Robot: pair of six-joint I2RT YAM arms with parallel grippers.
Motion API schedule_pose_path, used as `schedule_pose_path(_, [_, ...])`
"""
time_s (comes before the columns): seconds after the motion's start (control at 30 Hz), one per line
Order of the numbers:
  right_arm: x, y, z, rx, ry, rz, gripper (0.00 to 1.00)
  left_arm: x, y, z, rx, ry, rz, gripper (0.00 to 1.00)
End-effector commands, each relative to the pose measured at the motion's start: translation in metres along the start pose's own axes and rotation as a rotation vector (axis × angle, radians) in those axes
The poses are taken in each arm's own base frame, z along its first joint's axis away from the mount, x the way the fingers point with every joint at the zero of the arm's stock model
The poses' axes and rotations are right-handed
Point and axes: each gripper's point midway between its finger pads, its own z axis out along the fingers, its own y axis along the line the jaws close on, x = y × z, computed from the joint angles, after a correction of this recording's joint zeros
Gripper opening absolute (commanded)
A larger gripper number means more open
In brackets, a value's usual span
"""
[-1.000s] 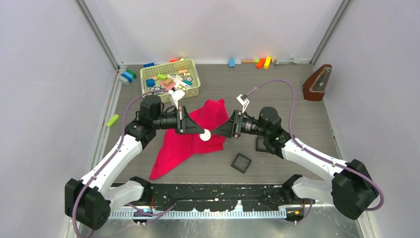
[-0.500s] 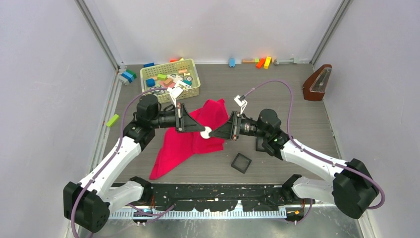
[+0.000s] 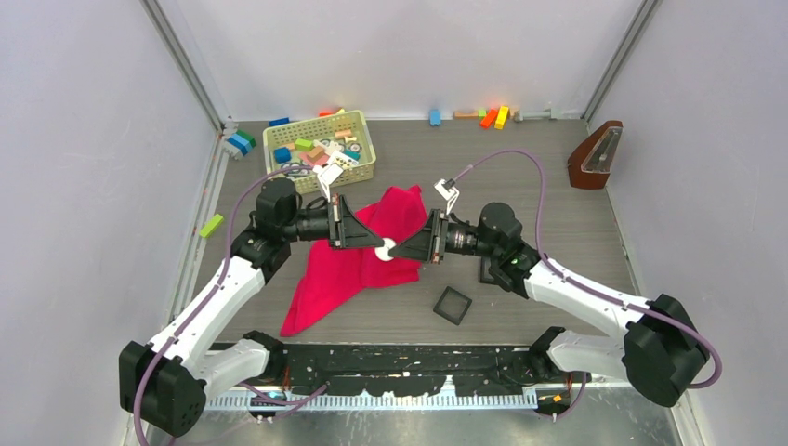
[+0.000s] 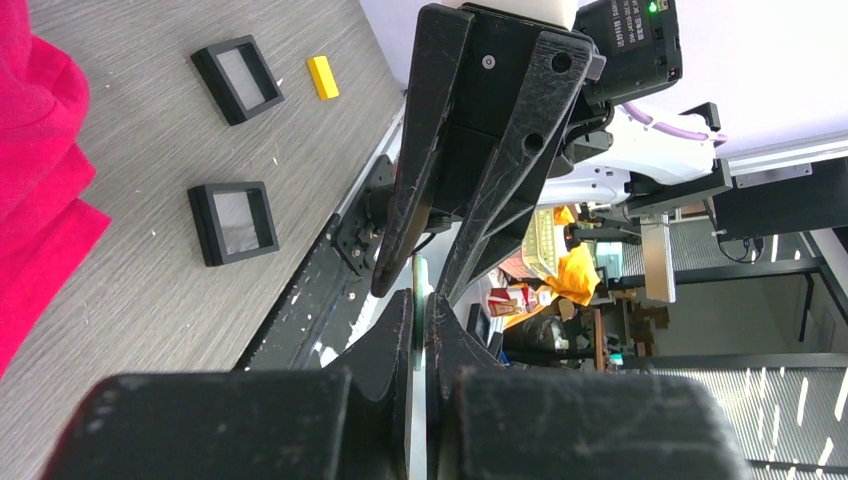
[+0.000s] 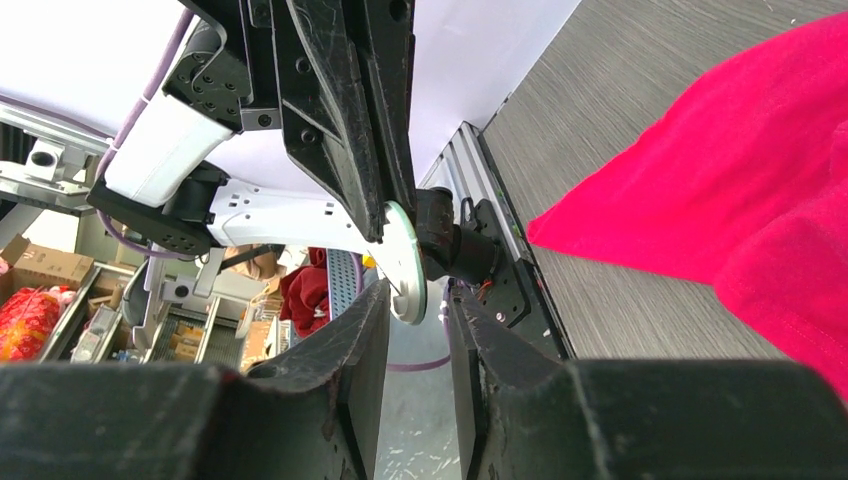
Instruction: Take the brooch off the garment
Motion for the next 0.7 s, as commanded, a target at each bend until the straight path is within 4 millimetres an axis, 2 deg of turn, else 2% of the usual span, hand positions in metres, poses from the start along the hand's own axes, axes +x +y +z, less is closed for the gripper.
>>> schedule_pose_path(0.0, [-0.017, 0.015, 0.008, -0.028, -0.037, -0.056, 0.33, 0.001, -0.012, -0.004, 0.047, 0.009, 0.051, 0.00])
schedule_pose_path(0.67, [-0.020, -0.011, 0.018, 0.069, -0.052, 0.018, 0.22, 0.005, -0.012, -0.006, 0.058, 0.017, 0.079, 0.00])
